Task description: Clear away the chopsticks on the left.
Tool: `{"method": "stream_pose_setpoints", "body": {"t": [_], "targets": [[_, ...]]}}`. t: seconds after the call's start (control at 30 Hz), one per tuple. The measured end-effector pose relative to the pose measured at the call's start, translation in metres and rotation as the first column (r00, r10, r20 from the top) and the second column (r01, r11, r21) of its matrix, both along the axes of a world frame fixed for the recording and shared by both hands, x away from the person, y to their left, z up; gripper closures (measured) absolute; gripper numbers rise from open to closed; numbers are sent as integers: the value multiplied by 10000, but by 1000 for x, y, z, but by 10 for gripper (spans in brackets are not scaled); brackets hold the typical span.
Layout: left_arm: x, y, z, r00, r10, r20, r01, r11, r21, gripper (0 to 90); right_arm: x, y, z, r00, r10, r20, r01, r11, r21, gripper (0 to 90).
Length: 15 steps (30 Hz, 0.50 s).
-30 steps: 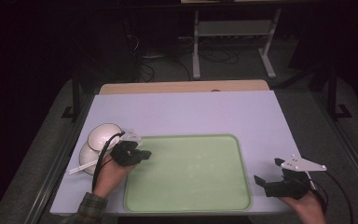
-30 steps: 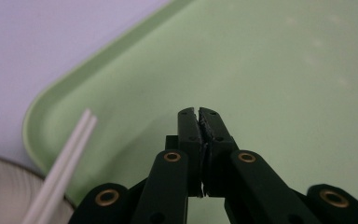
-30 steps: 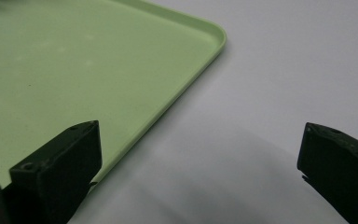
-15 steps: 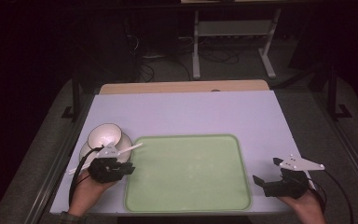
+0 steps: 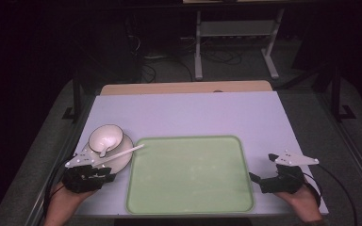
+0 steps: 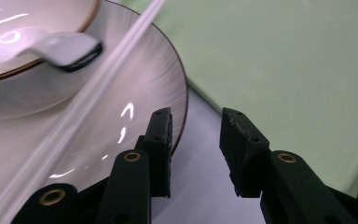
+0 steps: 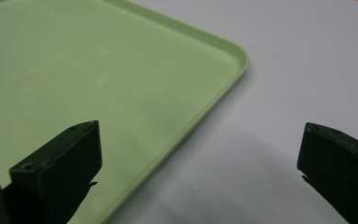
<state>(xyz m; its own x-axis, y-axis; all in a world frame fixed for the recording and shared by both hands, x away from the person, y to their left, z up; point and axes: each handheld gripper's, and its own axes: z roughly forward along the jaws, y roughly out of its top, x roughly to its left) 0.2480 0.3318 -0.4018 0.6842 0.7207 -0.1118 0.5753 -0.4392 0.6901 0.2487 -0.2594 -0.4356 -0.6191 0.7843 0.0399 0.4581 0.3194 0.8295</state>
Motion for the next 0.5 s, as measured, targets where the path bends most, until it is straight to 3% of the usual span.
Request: {"method": "stream_pose_setpoints", "body": {"t": [0.23,0.4,0.5], "targets": [[-1,25,7,9991,312,276,-311,9995,-32,611,4,4,0,9998,189,-3,-189,9998,-7,0],[7,39,9,9984,173,540,-173,9998,-8,585,5,5,-1,9998,211,-43,-212,9998,-15,0],[15,43,8,9974,267,667,-281,9994,212,527,5,5,-1,9998,199,-50,-199,9998,0,0]]}}
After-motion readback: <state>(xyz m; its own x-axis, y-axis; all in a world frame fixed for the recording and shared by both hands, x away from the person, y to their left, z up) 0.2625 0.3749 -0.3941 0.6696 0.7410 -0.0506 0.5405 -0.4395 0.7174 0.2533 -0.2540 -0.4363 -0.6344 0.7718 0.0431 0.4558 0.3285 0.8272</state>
